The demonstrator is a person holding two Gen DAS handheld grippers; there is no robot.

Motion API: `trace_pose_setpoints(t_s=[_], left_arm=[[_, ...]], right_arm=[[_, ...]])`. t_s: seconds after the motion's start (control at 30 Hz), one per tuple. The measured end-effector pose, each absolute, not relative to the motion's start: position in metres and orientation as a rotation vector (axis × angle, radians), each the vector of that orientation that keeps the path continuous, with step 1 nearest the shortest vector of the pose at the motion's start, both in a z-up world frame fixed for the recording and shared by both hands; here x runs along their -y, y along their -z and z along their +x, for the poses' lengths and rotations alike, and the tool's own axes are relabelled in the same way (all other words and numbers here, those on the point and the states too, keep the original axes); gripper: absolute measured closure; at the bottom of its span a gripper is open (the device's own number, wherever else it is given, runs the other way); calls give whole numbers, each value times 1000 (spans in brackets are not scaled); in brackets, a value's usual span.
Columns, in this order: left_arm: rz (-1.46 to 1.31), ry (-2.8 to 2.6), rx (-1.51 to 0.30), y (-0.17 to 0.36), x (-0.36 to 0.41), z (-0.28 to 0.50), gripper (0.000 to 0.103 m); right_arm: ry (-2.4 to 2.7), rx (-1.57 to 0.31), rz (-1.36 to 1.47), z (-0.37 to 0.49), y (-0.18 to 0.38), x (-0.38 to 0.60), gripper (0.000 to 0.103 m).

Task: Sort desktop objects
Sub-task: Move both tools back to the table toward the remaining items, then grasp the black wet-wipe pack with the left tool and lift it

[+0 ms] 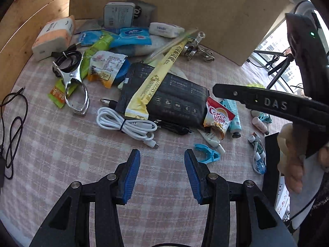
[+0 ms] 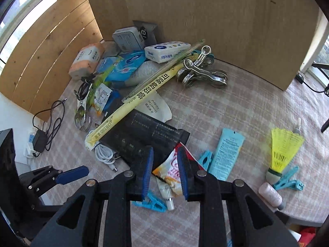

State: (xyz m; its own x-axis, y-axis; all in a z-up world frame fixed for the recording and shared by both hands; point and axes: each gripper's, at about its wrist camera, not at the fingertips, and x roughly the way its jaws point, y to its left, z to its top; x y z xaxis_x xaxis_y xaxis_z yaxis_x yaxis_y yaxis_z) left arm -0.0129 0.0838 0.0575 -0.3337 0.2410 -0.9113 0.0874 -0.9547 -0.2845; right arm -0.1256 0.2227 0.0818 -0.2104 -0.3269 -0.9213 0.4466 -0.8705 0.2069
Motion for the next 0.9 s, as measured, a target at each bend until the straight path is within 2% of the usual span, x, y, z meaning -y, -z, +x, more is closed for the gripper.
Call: trace_pose_setpoints(t_s=[0.37, 0.73, 0.9], left_arm=[[-1782, -2446, 492, -46, -77, -18, 60], [-1793, -2413, 515, -37, -76, -6, 60], [-1797, -2413, 528, -39, -75, 1, 60]], right_arm=[[1968, 19, 1693, -165, -53, -194, 79], [1820, -5, 1716, -112, -47, -197, 79], [1988, 6, 1645, -127, -71, -210, 79]])
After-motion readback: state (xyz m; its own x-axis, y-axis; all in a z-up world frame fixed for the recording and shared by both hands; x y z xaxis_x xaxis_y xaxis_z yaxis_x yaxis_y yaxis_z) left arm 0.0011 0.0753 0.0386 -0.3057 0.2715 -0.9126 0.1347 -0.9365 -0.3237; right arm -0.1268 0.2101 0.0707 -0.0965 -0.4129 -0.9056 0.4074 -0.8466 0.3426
